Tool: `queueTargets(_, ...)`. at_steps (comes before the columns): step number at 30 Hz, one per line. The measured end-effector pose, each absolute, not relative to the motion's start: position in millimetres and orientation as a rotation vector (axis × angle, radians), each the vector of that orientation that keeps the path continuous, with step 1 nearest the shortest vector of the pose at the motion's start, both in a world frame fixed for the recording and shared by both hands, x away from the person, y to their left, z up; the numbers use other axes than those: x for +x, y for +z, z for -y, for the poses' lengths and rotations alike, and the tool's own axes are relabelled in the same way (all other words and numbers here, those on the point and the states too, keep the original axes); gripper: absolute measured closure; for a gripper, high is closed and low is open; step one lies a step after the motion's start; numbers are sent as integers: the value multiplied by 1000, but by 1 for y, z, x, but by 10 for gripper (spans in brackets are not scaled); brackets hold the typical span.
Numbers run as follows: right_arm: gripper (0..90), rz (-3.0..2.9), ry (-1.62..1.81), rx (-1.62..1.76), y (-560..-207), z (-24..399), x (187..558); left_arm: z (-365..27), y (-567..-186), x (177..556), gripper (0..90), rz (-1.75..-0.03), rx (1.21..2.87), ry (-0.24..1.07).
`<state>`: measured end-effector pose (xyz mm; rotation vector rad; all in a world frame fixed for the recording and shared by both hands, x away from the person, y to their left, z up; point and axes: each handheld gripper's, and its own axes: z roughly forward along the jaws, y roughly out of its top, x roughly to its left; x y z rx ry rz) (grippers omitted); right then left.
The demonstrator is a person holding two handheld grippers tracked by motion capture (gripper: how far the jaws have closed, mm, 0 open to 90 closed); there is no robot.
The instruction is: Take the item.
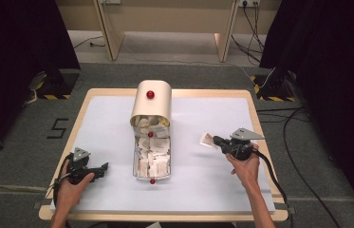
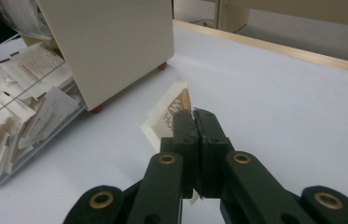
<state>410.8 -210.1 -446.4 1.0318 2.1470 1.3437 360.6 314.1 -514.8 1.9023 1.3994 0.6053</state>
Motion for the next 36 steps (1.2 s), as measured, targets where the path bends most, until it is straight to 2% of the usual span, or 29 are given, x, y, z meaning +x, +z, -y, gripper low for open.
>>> queueTargets(20, 882, -2137, 1291, 1124, -464, 228, 418, -314, -515, 361, 115, -1399, 1902, 605)
queueTargets(36, 882, -2175, 1227, 1111, -472, 223, 419, -314, -515, 361, 115, -1399, 1902, 605)
